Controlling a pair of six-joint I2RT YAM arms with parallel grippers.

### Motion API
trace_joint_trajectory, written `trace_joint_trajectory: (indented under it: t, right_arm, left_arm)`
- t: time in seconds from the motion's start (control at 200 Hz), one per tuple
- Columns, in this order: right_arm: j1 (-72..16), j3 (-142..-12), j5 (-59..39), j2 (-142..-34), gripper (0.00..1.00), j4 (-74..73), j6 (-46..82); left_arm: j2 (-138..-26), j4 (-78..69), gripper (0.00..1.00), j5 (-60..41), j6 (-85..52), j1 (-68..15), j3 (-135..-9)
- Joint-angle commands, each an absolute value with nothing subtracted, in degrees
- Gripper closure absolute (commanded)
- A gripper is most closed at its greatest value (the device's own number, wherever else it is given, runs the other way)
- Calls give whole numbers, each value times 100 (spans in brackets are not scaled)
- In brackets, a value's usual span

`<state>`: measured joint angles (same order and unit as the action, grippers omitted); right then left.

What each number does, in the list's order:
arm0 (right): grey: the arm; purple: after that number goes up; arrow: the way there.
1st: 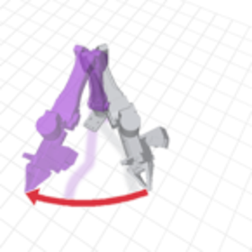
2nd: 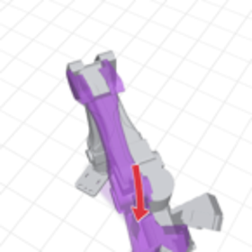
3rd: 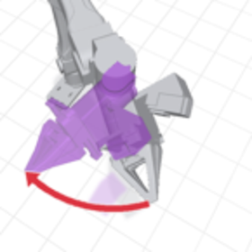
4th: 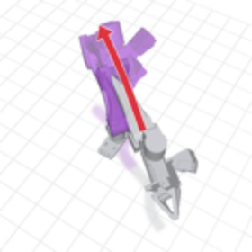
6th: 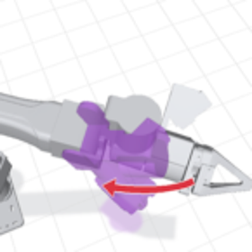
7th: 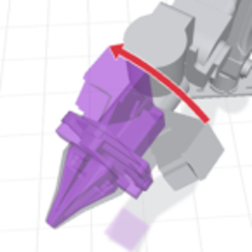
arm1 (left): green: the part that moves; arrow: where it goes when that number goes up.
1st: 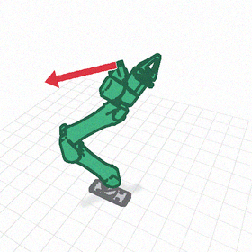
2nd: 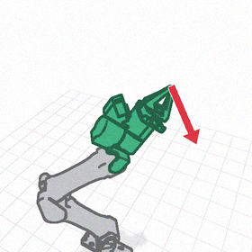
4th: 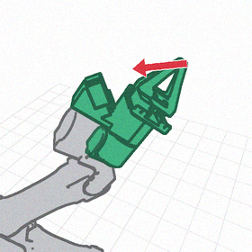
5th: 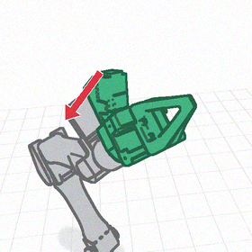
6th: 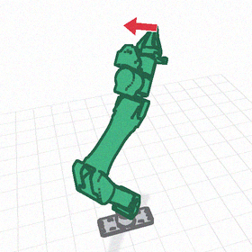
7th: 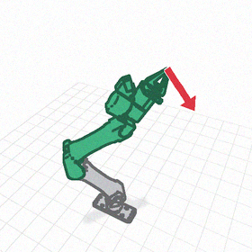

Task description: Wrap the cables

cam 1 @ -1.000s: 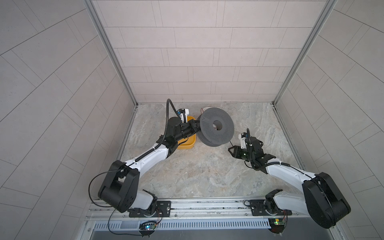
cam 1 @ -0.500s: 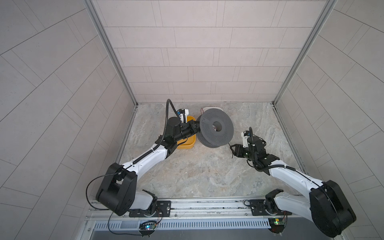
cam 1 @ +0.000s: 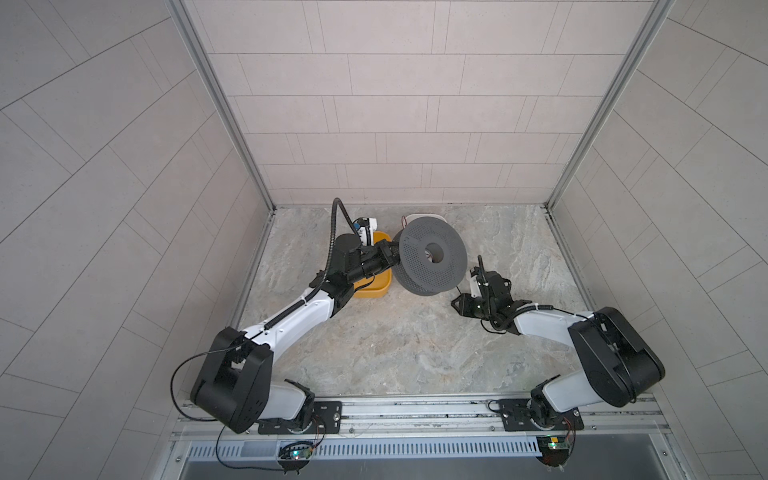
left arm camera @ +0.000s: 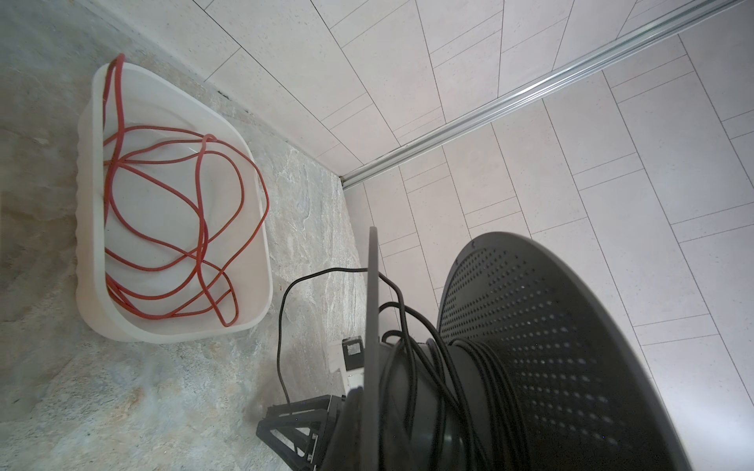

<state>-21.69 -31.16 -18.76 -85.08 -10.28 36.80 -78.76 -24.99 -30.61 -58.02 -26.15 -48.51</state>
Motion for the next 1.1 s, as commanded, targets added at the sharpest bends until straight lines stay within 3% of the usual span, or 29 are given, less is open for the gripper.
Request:
trace_joint_trajectory:
  t: [0.0,0.125,0.555,1.096]
  right_arm:
    - [-2219,-3133,-1989,-8420,84,-1250,3779]
    - [-2250,-3119,-1942,-8200,100,-1097,3775]
    - [-2400,-3060,-1846,-7333,100,-474,3578]
    - [-2826,-3049,-1524,-6002,100,593,3271]
  left_arm:
    - [-7509,-2750,100,-3057,-5719,-2586,-5002]
    - [-7515,-2746,100,-3021,-5730,-2589,-5027]
    - [-7486,-2605,100,-2824,-5716,-2586,-5154]
    - [-7198,-1071,100,-1850,-4768,-2522,-5612]
